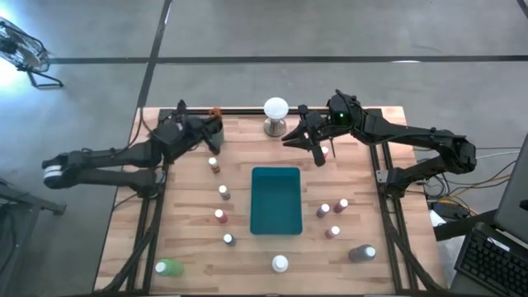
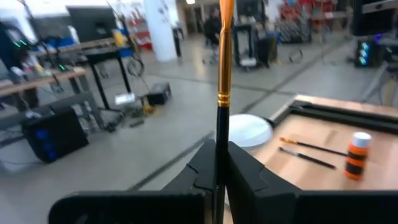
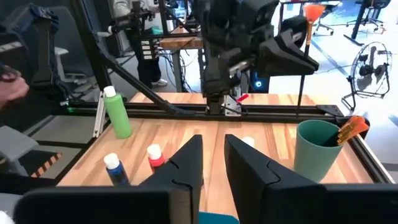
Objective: Pick & Place Paint Supplies
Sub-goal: Put the yellow paint brush into the green cup
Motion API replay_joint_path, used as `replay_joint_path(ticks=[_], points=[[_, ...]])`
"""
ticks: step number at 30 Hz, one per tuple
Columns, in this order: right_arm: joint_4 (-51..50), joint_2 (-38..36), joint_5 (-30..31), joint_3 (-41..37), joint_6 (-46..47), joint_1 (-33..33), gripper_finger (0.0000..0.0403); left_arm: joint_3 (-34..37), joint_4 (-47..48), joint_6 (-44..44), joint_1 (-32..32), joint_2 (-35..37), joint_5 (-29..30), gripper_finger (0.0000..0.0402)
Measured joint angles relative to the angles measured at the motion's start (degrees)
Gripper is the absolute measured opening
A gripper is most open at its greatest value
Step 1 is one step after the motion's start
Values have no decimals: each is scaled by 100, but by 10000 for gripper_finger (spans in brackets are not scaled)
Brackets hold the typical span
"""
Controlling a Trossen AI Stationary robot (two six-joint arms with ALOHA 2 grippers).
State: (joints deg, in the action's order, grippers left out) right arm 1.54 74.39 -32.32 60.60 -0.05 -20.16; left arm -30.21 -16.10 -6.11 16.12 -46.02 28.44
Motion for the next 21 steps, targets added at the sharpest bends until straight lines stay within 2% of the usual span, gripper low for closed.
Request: replay_joint_path(ticks=[5,9,16,21], points=[[-2,-2,82,-19,-83,0,44,1138,-1435,-194,234,356,58,17],[39,-2,105,-24,-117,0,33,1652,-2060,-404,406,312,217,17],[79,-2,141,-25,-209,0,30,1689,-2402,-441,793,94,103,17],[83,-2,416,-26,-234,0,41,1626,-2461,-362,1174,-199,-63,17]])
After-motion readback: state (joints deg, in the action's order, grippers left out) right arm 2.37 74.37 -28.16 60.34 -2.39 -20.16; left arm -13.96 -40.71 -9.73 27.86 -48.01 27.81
